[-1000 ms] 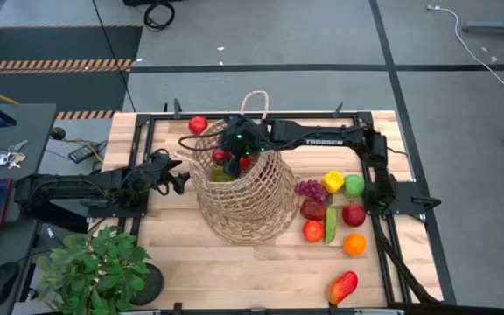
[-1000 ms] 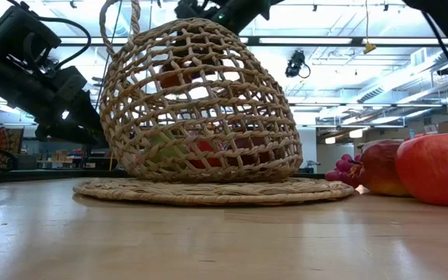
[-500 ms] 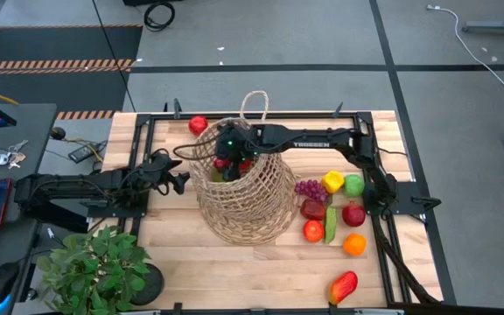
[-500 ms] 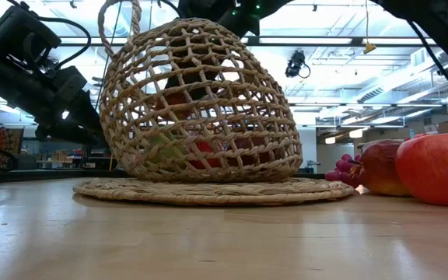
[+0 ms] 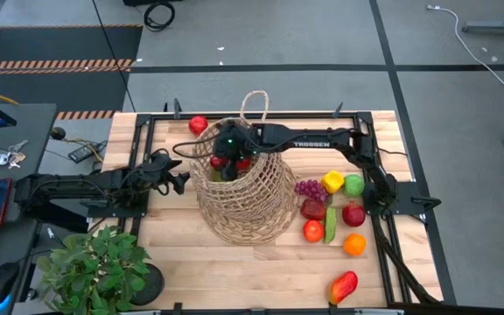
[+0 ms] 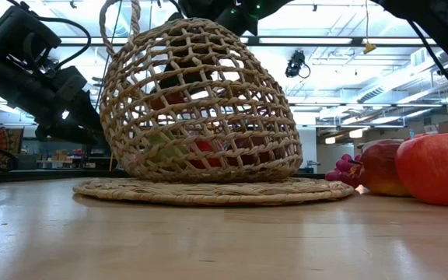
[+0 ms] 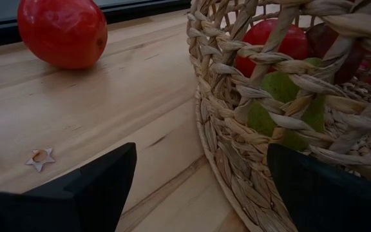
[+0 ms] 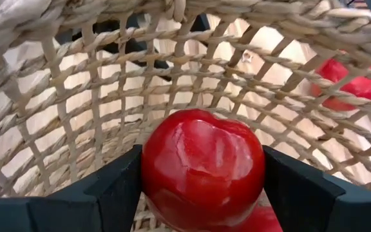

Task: Build produce basket
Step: Put the top dark red apple into the basket

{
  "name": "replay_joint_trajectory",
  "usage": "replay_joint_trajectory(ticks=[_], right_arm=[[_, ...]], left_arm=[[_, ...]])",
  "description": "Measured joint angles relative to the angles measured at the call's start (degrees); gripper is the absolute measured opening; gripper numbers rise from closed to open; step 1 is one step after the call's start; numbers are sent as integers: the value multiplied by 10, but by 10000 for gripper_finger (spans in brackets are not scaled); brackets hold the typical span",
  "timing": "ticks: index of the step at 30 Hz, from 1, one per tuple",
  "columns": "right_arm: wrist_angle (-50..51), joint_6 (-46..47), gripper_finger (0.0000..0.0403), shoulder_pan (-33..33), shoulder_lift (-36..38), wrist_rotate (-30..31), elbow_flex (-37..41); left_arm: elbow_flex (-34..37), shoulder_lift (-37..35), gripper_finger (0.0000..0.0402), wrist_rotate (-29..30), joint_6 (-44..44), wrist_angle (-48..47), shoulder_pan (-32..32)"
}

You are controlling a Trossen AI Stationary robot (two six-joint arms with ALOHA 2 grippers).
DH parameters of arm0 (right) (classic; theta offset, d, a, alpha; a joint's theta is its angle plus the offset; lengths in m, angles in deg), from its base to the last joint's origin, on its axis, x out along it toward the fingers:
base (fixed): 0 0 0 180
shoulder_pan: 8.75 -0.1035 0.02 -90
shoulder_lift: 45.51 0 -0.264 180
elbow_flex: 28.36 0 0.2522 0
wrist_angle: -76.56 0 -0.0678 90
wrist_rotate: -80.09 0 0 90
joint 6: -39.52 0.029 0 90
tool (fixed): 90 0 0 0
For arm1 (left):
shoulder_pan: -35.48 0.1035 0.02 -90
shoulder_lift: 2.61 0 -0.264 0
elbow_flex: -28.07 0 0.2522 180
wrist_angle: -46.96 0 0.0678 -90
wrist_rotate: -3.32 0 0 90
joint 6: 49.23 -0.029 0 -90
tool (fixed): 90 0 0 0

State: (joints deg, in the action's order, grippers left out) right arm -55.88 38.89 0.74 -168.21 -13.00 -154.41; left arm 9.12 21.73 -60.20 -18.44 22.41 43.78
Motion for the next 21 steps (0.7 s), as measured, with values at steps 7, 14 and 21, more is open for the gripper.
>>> replay_joint_trajectory(ticks=[7, 14, 21], right_arm=[[-26, -37, 294, 0, 0, 77, 0], [-34, -45, 294, 11, 0, 109, 0], [-38, -45, 308, 17, -1, 109, 13]], left_arm=[[0, 0, 357, 0, 0, 0, 0], [0, 0, 357, 0, 0, 0, 0], [0, 0, 357, 0, 0, 0, 0]])
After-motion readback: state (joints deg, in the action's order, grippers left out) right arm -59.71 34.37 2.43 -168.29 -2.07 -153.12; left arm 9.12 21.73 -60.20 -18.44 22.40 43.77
